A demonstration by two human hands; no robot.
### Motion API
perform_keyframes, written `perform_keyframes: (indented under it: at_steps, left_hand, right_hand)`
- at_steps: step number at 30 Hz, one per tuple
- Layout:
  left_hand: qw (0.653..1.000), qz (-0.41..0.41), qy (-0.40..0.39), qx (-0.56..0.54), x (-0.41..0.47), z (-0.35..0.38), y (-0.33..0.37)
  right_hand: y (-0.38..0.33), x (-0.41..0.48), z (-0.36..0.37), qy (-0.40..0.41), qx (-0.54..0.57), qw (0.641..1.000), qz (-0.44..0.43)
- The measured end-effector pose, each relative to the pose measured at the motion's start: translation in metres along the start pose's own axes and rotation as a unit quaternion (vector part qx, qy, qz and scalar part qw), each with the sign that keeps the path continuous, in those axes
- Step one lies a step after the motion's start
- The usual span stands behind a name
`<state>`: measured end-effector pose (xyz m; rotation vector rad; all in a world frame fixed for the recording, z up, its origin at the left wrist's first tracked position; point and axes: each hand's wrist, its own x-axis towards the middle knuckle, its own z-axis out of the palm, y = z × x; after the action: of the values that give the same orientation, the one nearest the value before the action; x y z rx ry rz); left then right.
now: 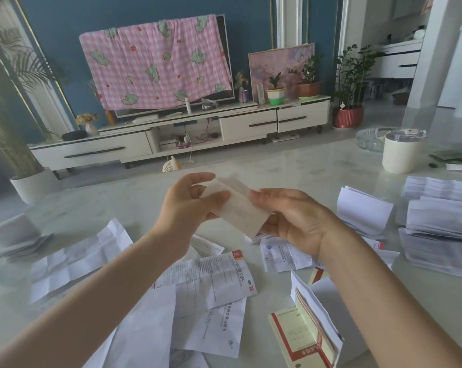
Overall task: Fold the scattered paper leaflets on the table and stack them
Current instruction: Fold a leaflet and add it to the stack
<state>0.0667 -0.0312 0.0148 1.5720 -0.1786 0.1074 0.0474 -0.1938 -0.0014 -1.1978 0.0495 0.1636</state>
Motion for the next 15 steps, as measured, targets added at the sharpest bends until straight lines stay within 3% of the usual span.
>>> perform_keyframes:
  at_steps: [4,10,15]
  left_hand:
    - [0.999,-0.008,0.031,-0.013,-0.004,0.002,-0.004]
    - [0.988,-0.102,-0.115,-0.014,-0.011,-0.002,-0.001]
    - [0.993,-0.067,-0.092,0.014,-0.014,-0.001,-0.002]
  right_hand:
    - [-0.001,0.0,-0.001,0.023,0.045,0.999,-0.012]
    - [-0.003,-0.008,0.0,0.057,-0.213,0.967,-0.131]
    - [-0.005,-0.007,-0.005,0.011,-0.108,0.988,-0.107]
